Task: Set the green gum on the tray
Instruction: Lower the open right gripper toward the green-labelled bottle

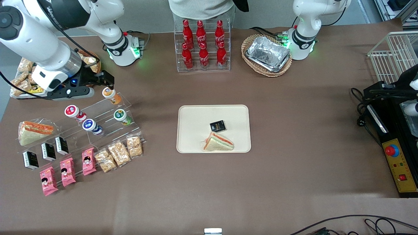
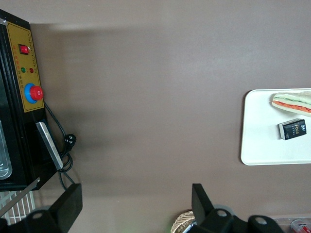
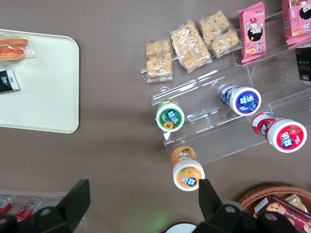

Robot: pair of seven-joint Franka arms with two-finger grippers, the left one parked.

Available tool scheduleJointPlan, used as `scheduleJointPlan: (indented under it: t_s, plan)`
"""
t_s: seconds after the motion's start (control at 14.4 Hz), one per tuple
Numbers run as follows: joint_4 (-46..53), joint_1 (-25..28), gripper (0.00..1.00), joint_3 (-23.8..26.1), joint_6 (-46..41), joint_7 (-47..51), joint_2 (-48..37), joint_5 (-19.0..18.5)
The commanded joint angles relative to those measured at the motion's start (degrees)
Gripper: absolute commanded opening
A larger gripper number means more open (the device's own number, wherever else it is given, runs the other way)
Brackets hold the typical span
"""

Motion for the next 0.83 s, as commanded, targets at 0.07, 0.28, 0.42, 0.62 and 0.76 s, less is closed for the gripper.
scheduleJointPlan:
  t_s: [0.07, 0.28, 0.42, 0.62, 0.76]
  plan:
    - [-8.87, -0.09, 1.0, -0.71, 6.74, 0.55, -4.44, 0.53]
    - [-13.18, -0.36, 0.99, -1.06, 11.22, 0.29, -4.71, 0.44]
    - [-15.03, -0.44, 0.99, -1.06, 13.69, 0.2, -4.71, 0.44]
    - [-19.33, -0.44, 0.99, -1.06, 18.34, 0.2, -4.97, 0.44]
    - [-20.92, -0.44, 0.99, -1.15, 20.37, 0.2, -4.88, 0.18]
